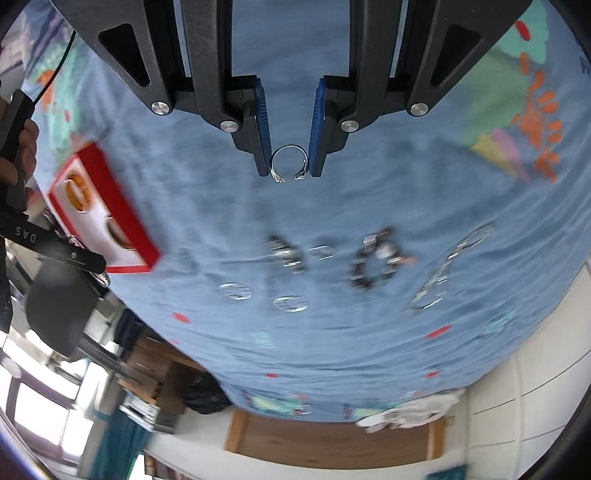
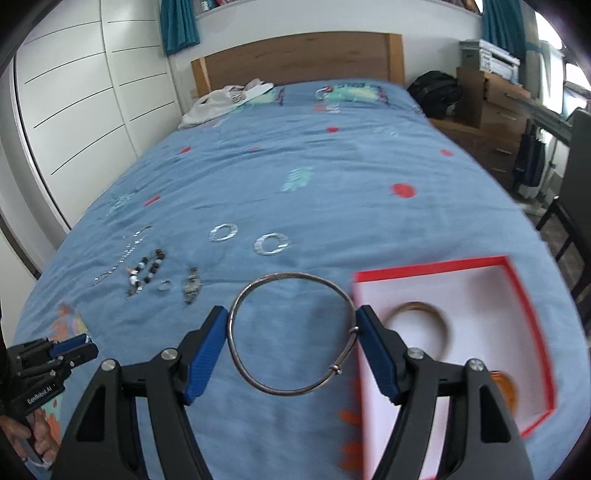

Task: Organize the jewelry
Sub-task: 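Carry the silver ring and silver wire bangle over the box, then open the left tool to drop the ring while the right tool releases the wire bangle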

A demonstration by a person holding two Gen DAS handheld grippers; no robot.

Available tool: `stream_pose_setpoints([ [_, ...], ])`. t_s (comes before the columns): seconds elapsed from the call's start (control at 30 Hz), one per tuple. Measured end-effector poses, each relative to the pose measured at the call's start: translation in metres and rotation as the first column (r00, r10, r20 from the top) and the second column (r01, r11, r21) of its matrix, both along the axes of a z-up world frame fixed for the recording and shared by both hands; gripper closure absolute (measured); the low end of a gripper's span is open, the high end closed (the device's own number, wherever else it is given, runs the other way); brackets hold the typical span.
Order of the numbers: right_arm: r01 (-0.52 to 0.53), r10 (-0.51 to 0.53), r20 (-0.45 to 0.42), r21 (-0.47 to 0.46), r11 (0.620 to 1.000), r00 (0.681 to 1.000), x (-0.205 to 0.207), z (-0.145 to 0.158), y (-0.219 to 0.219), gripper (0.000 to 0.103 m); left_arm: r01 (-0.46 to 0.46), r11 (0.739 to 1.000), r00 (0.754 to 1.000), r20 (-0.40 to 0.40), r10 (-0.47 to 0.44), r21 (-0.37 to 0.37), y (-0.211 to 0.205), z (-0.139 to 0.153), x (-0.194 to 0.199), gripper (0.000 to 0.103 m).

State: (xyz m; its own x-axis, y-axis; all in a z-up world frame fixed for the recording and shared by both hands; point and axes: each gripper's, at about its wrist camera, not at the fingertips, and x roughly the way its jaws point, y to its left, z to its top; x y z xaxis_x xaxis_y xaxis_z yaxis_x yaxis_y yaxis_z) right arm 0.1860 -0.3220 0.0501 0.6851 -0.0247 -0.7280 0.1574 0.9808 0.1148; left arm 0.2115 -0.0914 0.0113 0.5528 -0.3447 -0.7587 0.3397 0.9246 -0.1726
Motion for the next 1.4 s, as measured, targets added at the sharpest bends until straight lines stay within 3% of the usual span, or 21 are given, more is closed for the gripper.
stream_pose_setpoints([
  [0.33, 0.075, -0.077, -0.066, -0.044, 0.996, 0.995, -0.050, -0.014, -0.095, 0.034, 0.223, 0.974, 0.975, 0.021, -0.222, -0.046, -0.134, 0.017, 0.008, 0.083],
  [0.6, 0.028, -0.027, -0.114, 0.004, 1.000, 0.993, -0.059, -0.049, -0.134, 0.034, 0.337, 0.941, 0.941, 0.006, -0.337, -0.037, -0.225, 0.004, 0.027, 0.083],
  [0.93, -0.035, 0.041, -0.144, 0.046, 0.998, 0.989, -0.053, -0.078, -0.156, 0.034, 0.393, 0.920, 0.919, -0.033, -0.393, -0.002, -0.281, -0.020, 0.052, 0.083],
  [1.4, -0.148, 0.130, -0.206, -0.075, 0.986, 0.970, -0.043, -0.088, -0.146, 0.033, 0.428, 0.899, 0.904, -0.073, -0.422, 0.093, -0.298, -0.047, 0.059, 0.083],
])
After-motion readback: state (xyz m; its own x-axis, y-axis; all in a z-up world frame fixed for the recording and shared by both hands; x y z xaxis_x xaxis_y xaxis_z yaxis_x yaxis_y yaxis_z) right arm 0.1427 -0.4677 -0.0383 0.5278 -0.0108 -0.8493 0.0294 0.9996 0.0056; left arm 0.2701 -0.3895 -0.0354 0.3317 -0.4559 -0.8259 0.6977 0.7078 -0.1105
